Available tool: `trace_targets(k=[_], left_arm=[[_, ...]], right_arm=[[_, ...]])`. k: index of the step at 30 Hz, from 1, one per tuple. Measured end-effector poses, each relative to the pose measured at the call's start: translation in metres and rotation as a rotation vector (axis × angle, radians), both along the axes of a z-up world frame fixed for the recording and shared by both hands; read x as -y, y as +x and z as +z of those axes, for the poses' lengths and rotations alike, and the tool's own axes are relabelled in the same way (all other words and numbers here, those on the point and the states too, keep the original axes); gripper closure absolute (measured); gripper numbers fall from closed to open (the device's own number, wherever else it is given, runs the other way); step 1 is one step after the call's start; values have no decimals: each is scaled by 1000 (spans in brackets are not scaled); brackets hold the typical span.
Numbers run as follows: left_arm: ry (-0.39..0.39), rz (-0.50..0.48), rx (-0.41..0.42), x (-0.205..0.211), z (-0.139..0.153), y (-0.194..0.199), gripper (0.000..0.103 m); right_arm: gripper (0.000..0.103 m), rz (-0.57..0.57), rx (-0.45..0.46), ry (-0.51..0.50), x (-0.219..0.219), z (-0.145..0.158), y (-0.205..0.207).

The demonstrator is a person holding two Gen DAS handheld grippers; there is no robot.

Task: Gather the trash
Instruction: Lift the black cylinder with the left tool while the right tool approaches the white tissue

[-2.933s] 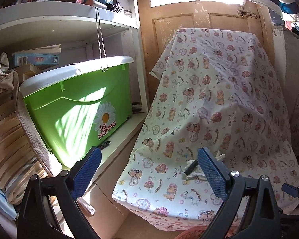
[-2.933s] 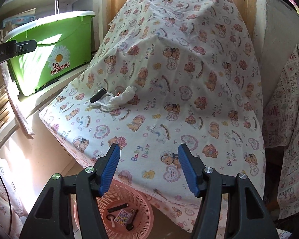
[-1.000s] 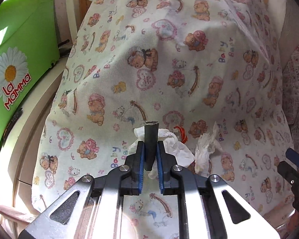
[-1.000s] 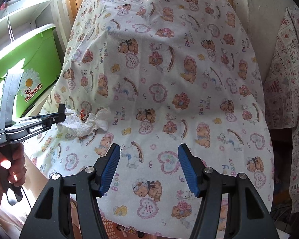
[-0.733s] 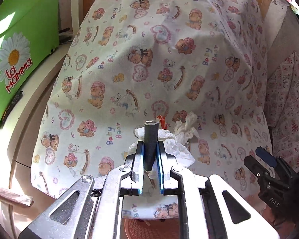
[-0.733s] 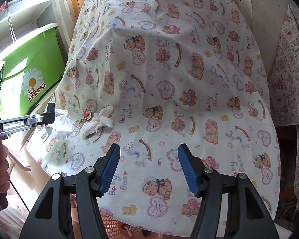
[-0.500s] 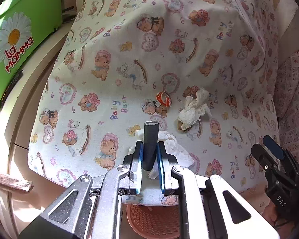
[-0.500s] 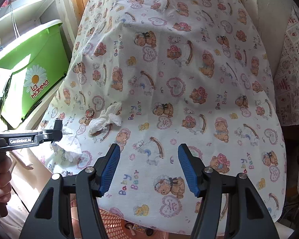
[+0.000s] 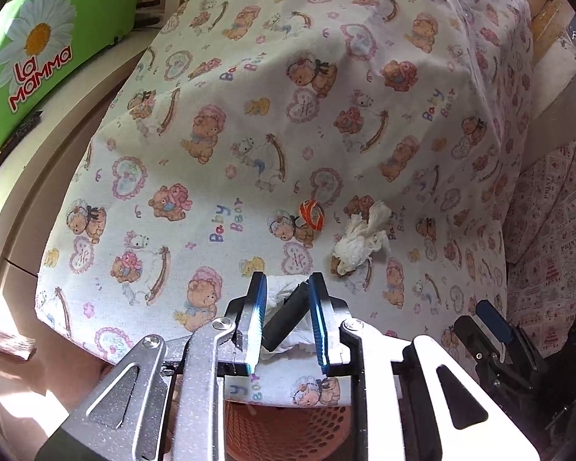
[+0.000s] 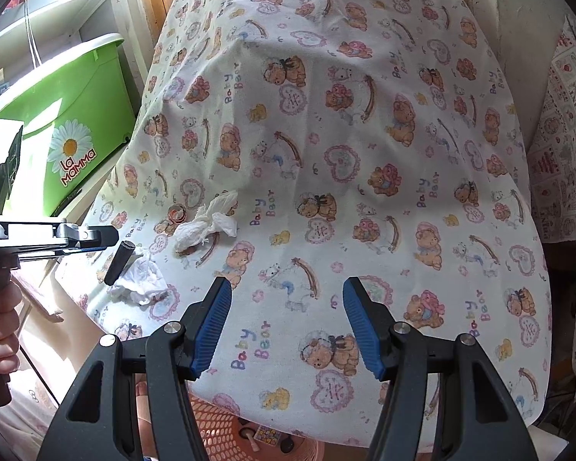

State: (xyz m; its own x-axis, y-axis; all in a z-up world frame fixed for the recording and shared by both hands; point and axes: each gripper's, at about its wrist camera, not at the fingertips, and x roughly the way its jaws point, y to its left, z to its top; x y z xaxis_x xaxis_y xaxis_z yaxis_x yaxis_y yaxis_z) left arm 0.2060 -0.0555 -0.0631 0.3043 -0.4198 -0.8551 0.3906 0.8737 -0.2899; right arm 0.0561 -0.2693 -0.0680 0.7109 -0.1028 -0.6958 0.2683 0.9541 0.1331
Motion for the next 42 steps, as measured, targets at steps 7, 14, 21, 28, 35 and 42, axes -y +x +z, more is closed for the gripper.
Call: trace_targets(k=[7,14,21,28,35,42], left_arm=[[91,-90,-5,26,-10,-15,83],[173,-179,-4,43,-23,-23,81],[184,-172,50,42,-13,-29,97],[87,-96,105,23,14,-26,97],[105,47,204,8,29,-14,97],[69,109,182,-7,33,0,97]], right_arm=[[40,-2,-3,-6,0,0,-2],[40,-7,-10,-7,2,-1,-3],[40,-9,3,3,4,3,-3],[40,-17,44,12,2,17,11],[36,183,4,101,-16,27,72],[27,245,-53,-38,-36,-3,108]])
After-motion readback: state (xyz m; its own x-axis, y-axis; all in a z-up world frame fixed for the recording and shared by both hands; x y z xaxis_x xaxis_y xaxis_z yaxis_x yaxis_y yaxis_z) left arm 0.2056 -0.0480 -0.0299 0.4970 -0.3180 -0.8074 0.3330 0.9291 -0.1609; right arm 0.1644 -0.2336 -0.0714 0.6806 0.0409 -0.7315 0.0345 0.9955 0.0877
